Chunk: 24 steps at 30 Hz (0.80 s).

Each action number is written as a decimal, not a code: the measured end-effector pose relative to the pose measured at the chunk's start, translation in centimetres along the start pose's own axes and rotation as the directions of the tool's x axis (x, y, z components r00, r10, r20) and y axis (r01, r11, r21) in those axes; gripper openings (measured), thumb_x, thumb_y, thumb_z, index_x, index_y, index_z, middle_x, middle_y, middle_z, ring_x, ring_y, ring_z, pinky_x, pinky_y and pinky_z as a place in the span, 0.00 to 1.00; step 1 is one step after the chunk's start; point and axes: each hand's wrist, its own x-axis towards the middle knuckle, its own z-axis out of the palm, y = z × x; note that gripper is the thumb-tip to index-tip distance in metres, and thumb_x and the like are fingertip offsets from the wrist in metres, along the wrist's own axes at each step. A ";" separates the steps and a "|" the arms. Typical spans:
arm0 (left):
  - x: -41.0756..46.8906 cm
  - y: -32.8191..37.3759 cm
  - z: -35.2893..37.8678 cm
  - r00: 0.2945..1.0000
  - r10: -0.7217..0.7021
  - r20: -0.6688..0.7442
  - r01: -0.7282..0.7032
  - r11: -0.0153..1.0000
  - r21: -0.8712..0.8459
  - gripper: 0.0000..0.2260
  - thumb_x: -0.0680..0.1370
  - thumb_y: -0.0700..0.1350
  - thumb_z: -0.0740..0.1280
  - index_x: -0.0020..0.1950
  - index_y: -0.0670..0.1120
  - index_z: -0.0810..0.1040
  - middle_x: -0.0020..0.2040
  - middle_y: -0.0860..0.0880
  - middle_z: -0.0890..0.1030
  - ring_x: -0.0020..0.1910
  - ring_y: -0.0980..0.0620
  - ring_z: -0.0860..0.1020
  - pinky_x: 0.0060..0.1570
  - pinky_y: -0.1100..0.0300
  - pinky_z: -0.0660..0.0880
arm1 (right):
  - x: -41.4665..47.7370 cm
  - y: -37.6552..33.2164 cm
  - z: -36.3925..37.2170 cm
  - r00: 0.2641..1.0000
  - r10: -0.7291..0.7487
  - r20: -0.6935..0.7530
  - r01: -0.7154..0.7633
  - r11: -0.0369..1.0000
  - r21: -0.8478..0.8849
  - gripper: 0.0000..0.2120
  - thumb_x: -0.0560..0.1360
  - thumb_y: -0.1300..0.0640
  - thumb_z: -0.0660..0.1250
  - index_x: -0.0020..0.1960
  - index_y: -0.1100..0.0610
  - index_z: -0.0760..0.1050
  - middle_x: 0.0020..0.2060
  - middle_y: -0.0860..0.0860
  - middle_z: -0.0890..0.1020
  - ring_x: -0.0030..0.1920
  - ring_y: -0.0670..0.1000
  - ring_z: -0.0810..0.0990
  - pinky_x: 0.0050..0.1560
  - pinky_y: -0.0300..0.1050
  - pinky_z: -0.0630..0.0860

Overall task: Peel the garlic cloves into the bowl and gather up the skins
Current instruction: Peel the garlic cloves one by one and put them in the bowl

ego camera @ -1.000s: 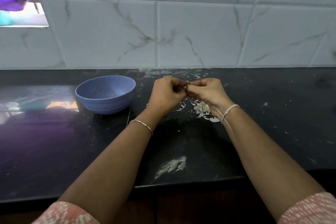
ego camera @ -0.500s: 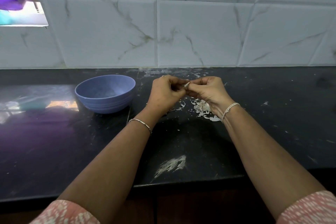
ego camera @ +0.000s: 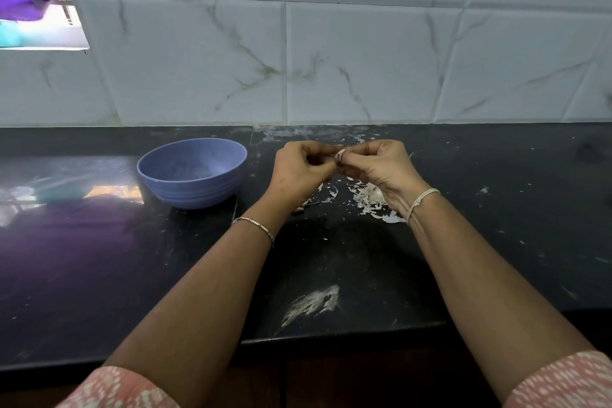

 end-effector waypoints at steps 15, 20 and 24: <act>0.0 -0.4 0.2 0.990 -0.126 0.060 0.136 0.969 -0.207 0.07 0.74 0.36 0.72 0.46 0.48 0.85 0.41 0.47 0.85 0.41 0.53 0.82 0.44 0.57 0.82 | 0.8 1.2 -0.1 0.966 -0.252 -0.048 0.217 0.903 -0.370 0.07 0.67 0.65 0.76 0.41 0.64 0.79 0.34 0.59 0.84 0.40 0.59 0.85 0.47 0.57 0.83; -0.1 -0.4 0.1 0.990 -0.116 0.085 0.135 0.953 -0.271 0.07 0.75 0.36 0.71 0.46 0.48 0.84 0.39 0.48 0.84 0.40 0.55 0.81 0.42 0.61 0.80 | 0.9 1.1 -0.5 0.977 -0.211 0.019 0.208 0.937 -0.282 0.08 0.68 0.67 0.76 0.43 0.67 0.78 0.37 0.62 0.84 0.39 0.56 0.84 0.51 0.56 0.82; -0.2 -0.3 -0.1 0.979 -0.072 0.193 0.125 0.951 -0.282 0.07 0.77 0.37 0.70 0.49 0.49 0.82 0.47 0.47 0.83 0.47 0.54 0.81 0.47 0.56 0.82 | 0.8 1.0 -0.8 0.972 -0.233 0.012 0.227 0.930 -0.288 0.07 0.68 0.68 0.76 0.42 0.66 0.78 0.37 0.62 0.84 0.38 0.55 0.84 0.49 0.53 0.82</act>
